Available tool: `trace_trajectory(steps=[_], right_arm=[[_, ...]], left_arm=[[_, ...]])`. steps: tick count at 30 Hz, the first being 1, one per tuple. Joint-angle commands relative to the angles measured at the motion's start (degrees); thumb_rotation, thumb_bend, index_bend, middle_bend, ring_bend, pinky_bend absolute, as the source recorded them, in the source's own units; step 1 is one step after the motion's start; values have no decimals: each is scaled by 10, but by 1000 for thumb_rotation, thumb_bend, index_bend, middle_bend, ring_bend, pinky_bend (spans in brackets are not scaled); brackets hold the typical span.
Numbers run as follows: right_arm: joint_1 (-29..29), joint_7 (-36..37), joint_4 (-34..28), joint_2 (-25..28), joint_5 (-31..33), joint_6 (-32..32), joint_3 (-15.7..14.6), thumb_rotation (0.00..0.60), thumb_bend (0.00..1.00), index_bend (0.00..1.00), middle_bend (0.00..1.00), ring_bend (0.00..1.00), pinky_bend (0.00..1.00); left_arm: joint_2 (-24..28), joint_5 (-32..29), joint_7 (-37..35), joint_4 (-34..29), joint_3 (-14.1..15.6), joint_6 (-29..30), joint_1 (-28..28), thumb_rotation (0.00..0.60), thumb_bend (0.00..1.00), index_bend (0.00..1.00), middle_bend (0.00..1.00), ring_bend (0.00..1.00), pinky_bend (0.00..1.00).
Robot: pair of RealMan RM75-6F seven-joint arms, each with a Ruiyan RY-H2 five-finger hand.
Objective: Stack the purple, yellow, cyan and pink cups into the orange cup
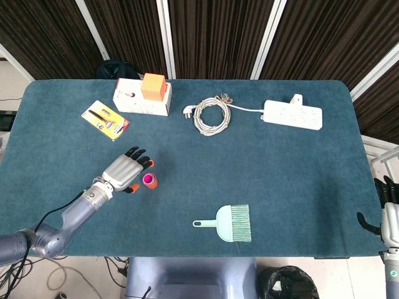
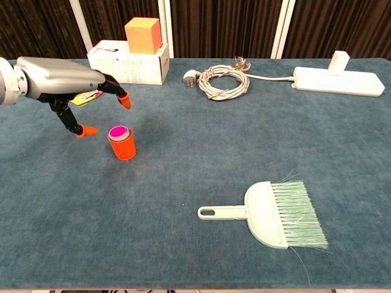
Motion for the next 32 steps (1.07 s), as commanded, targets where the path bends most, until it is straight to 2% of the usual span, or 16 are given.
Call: trace_trajectory(steps=[1,6,12,14,18,22,25,32], right_arm=[[0,2,-2,0,-2,1,0,600,337,118,45,94,51],[0,8,-7,2,-11,1,-3,600,337,118,46,94,51],[4,23,-9,3,-31,-5,-12,600,337,118,46,94,51],[4,26,-8,3,-33,-6,-13,600,337,118,46,94,51],[4,29,-9,5,-52,1,-18,600,337,118,46,94,51],[2,31,-17,11,-73,14,-24,600,336,118,46,94,51],[1,37,-25,16,-95,28,-27,600,337,118,45,94,51],[-1,49,-26,20,-154,64,-38,600,337,118,45,94,51]], left_arm=[[14,9,-11,-26,-12,41,15,600,306,196,152,0,0],[31,40,-37,-69,-17,163,78,600,306,159,129,0,0],[70,114,-60,-115,31,302,178,600,305,89,104,0,0],[79,132,-66,-122,40,326,194,600,305,78,103,0,0],[112,205,-109,-143,72,413,256,600,305,75,103,0,0],[138,240,-121,-146,105,443,292,600,305,76,103,0,0],[152,247,-130,-147,119,451,309,600,305,92,103,0,0],[168,264,-160,-142,119,475,332,600,305,108,104,0,0]])
